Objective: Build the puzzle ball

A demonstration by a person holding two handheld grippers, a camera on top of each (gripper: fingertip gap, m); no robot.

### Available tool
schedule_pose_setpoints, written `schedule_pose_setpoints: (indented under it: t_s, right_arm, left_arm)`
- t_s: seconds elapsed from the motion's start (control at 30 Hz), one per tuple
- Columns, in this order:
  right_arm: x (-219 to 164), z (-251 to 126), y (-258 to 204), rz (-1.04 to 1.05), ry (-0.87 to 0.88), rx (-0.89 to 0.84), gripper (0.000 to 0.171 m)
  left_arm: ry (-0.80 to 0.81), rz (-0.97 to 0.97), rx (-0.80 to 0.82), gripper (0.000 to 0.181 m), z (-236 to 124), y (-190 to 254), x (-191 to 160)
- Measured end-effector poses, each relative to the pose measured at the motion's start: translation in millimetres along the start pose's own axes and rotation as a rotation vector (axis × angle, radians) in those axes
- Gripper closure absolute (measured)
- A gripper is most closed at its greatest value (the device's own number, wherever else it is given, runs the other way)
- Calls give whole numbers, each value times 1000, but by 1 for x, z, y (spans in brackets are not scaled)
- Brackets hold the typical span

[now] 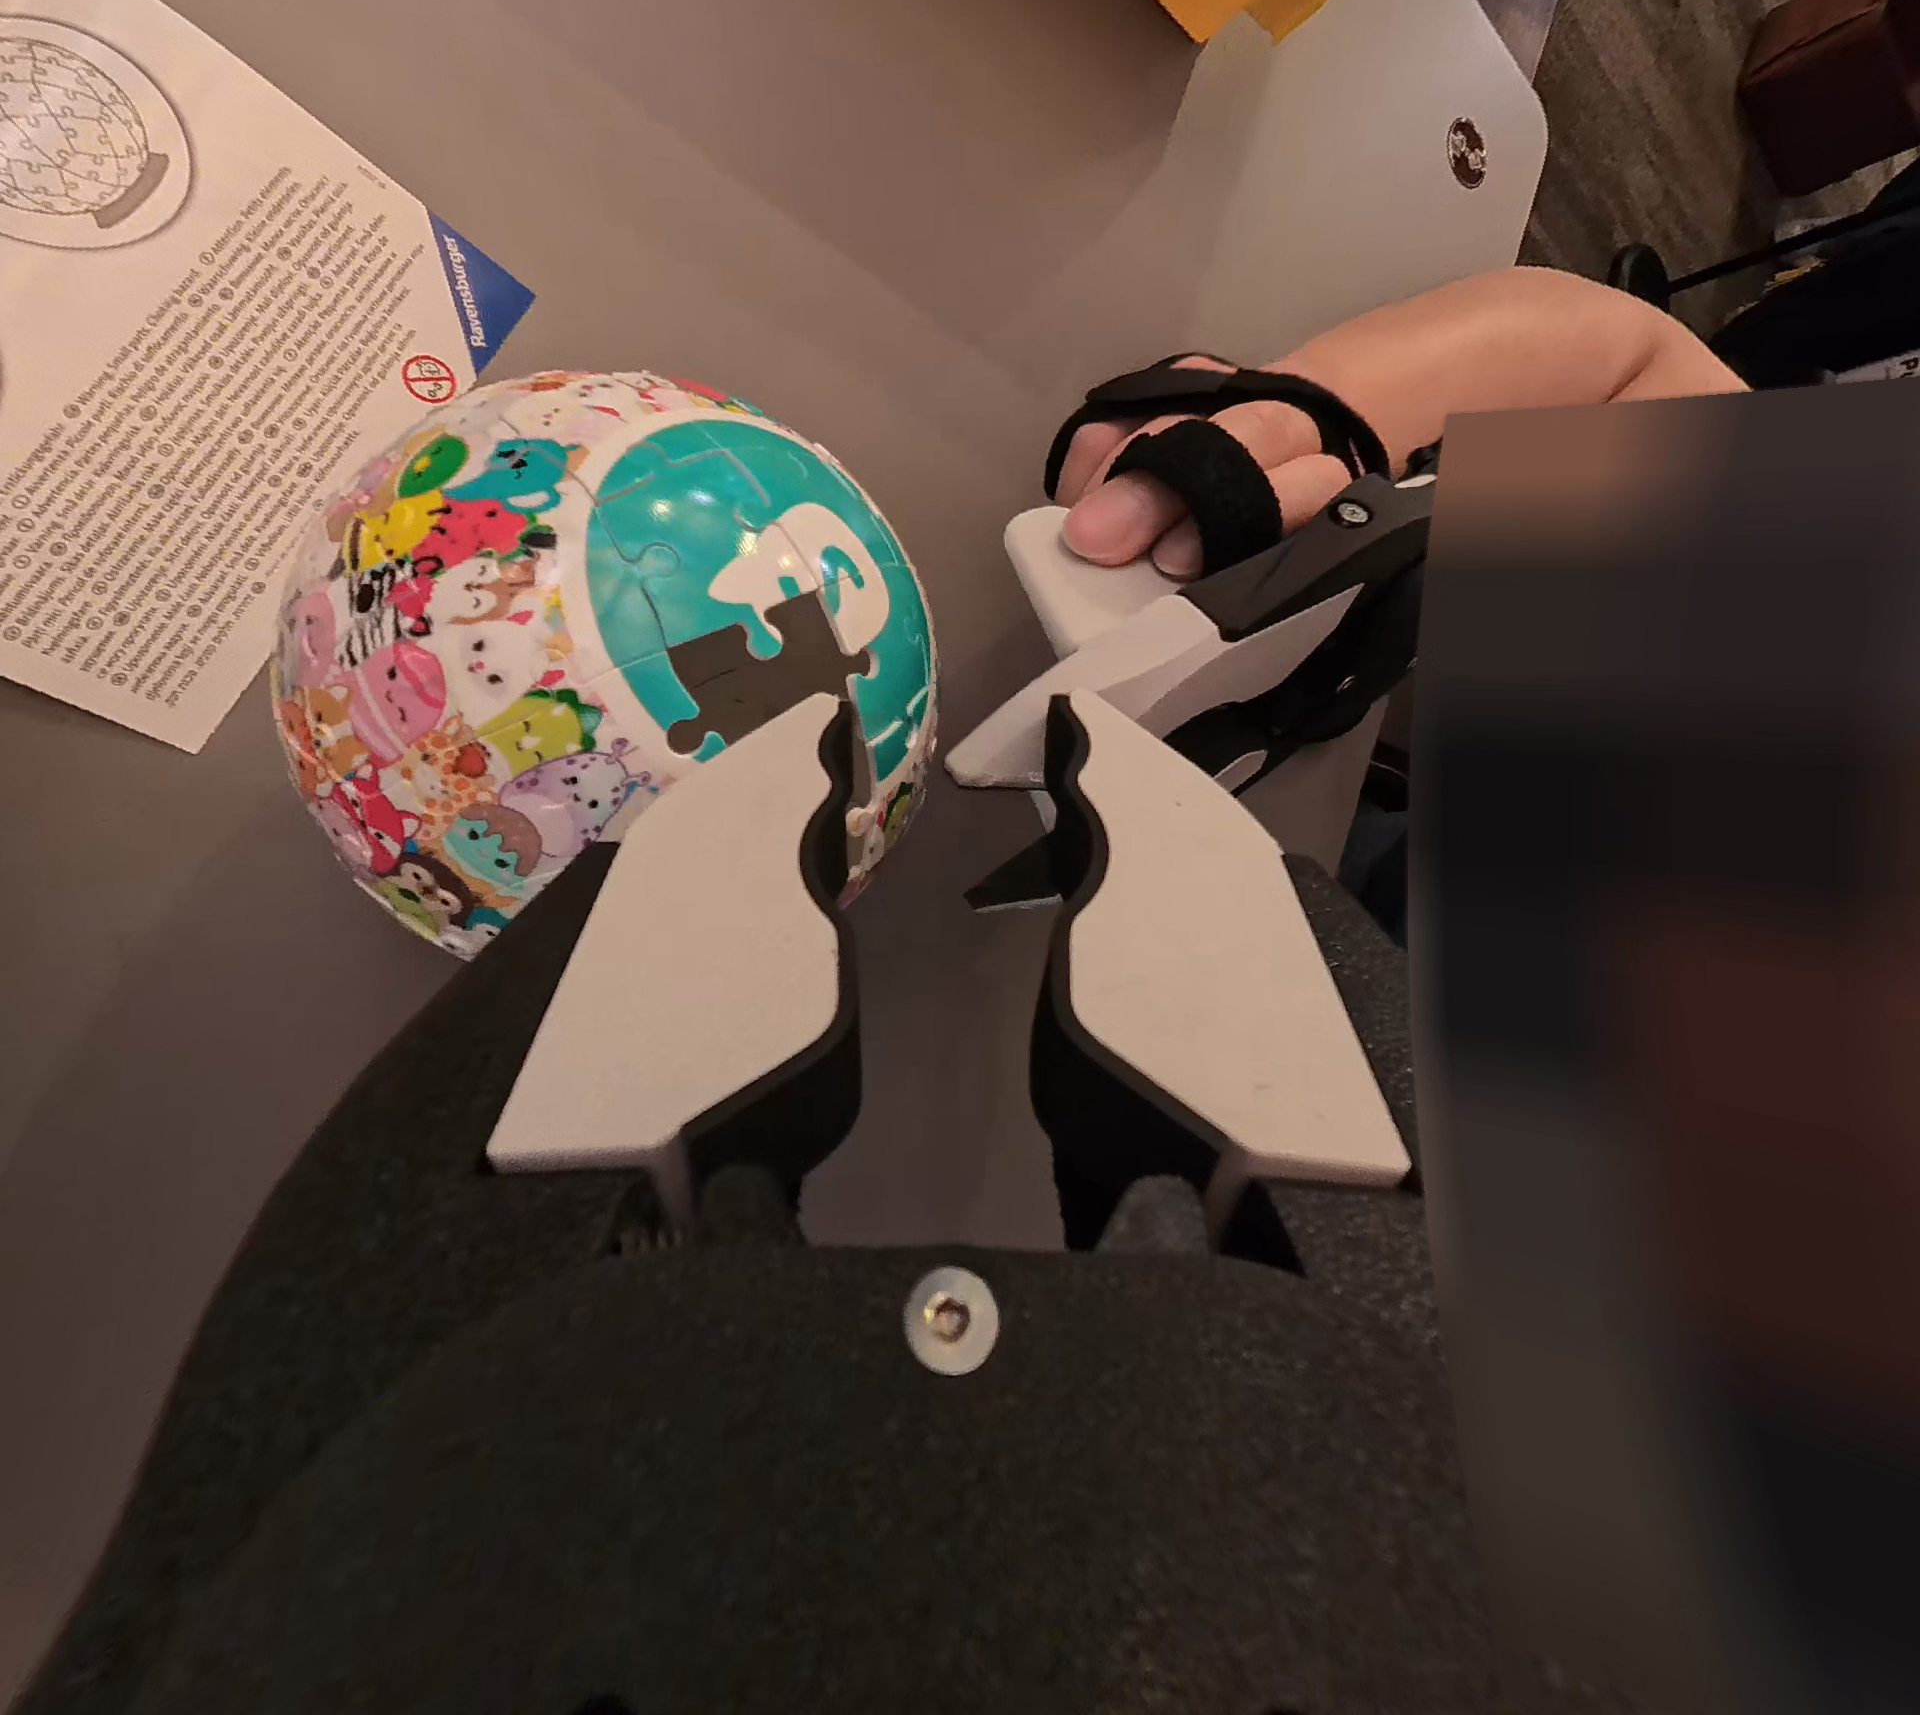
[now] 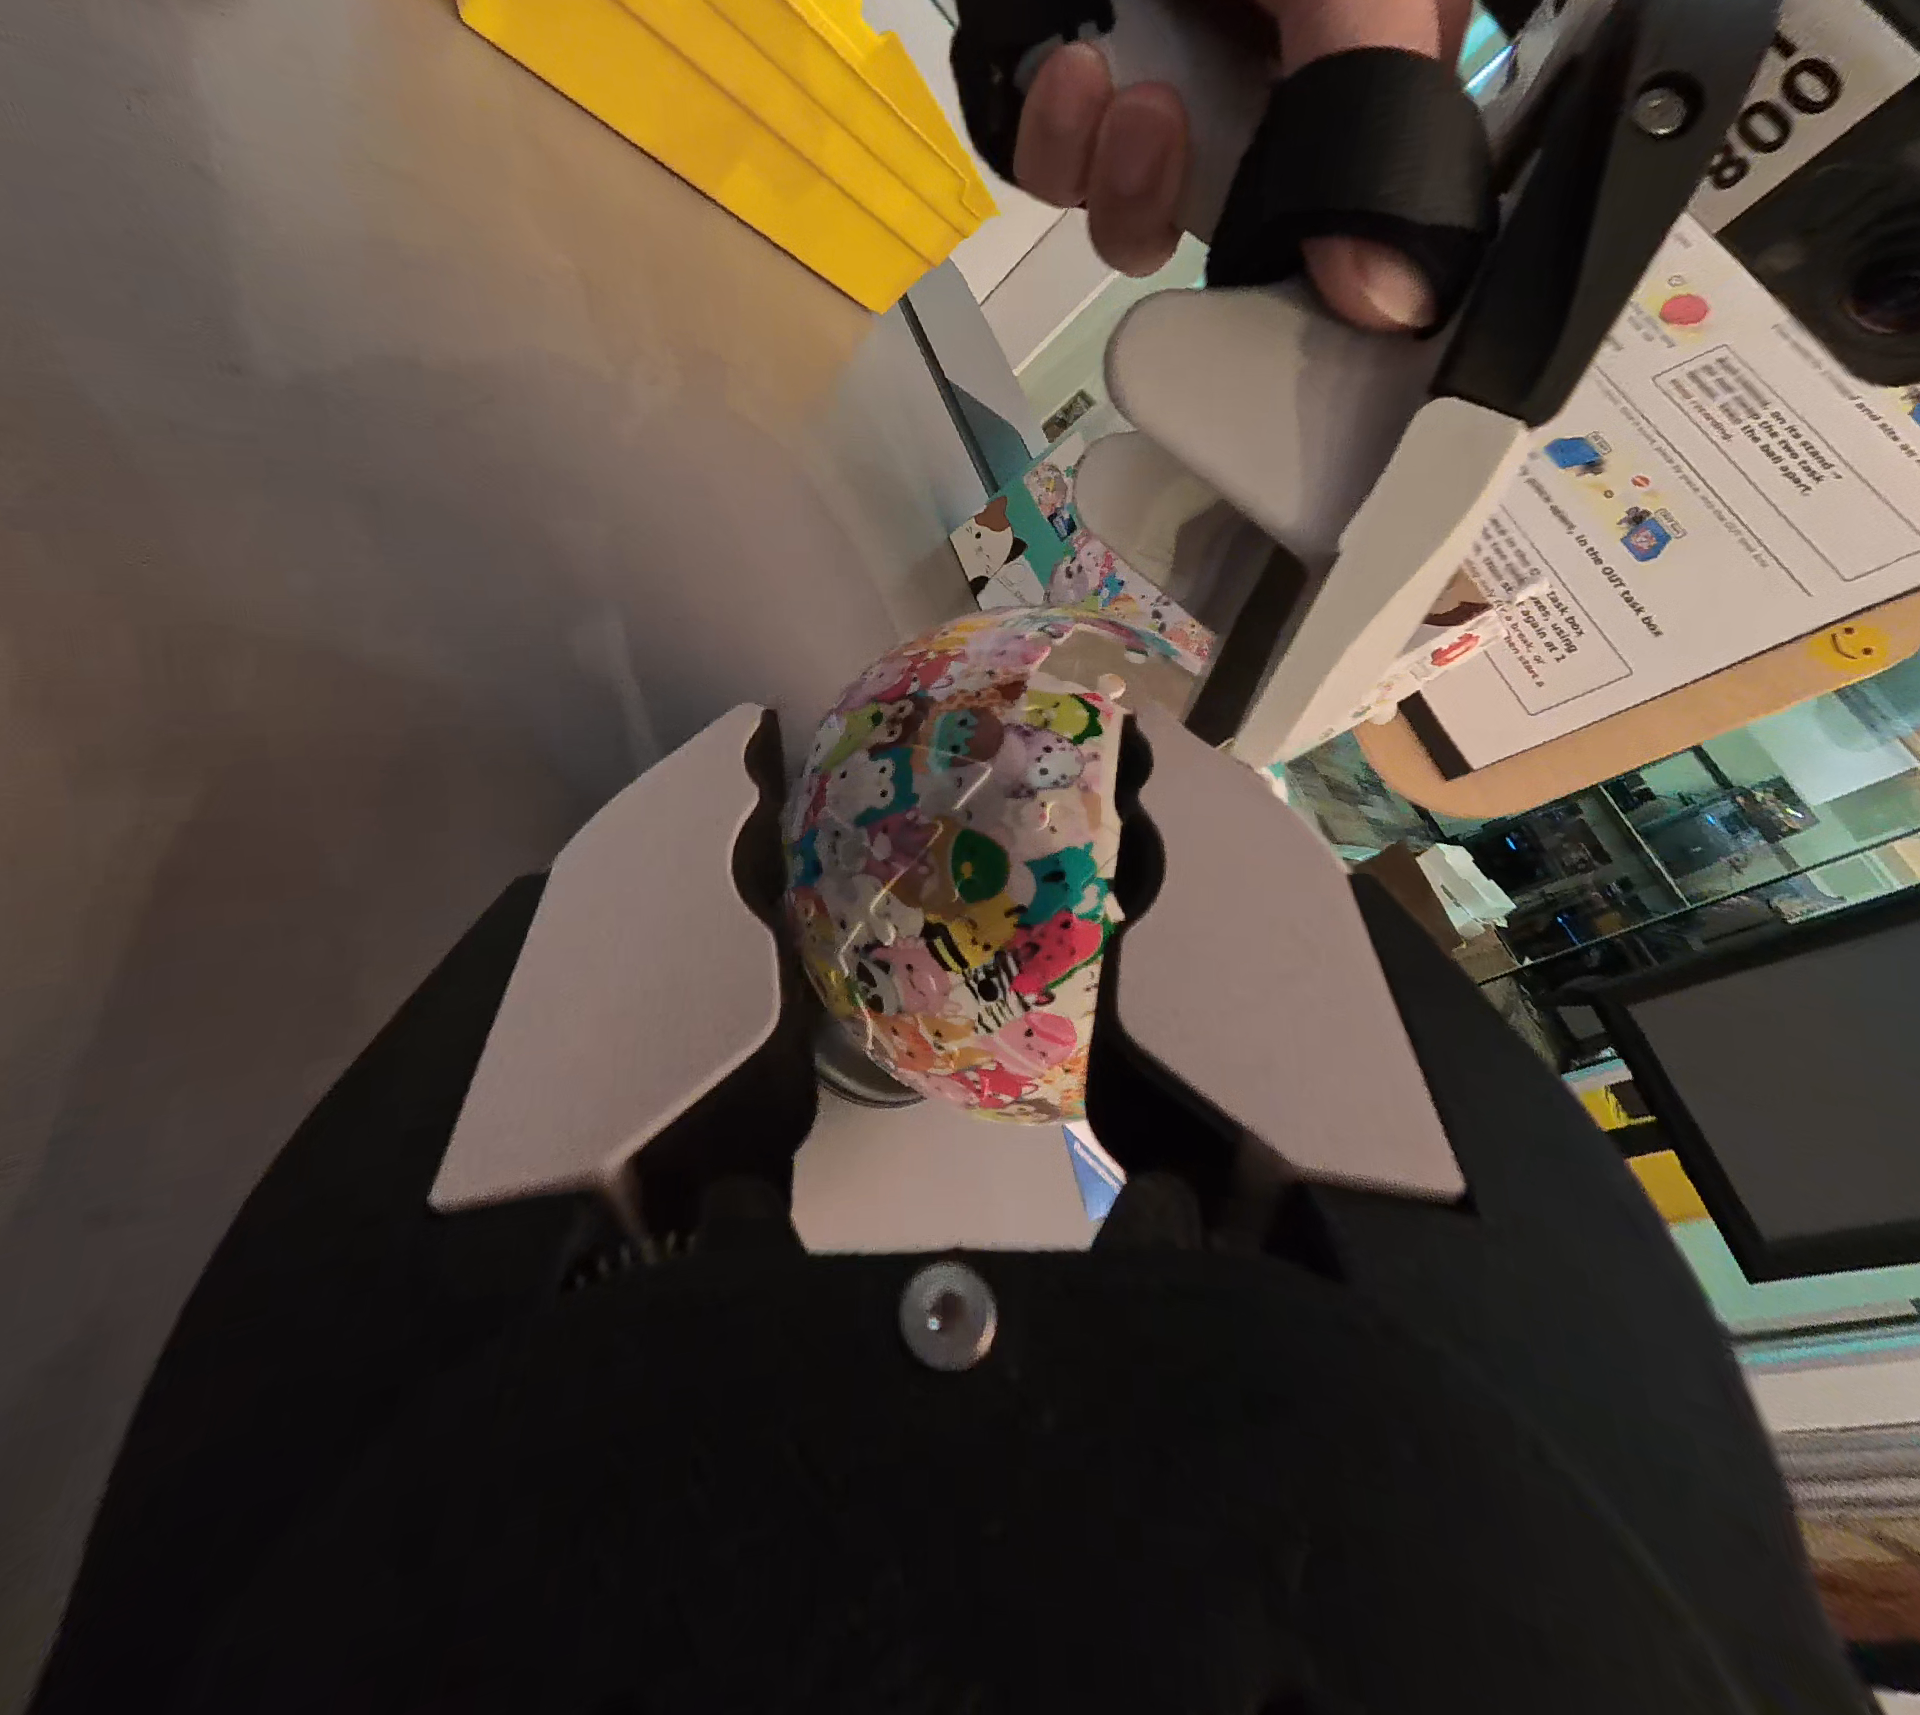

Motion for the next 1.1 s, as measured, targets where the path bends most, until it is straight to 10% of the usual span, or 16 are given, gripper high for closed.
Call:
schedule_pose_setpoints:
  t_s: [1.1]
  right_arm:
    - [0, 4, 5, -13, 6, -83, 108]
  left_arm:
    - [54, 45, 3, 143, -4, 3, 4]
Point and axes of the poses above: each gripper's, where its closed fingertips meet, z out along the fingers, x out of its top, y = z × x across the jaws, the point moved 2 cm from there along -z, back along the fingers, and after that the axes turned 10 degrees about y, right-handed, at the moved point
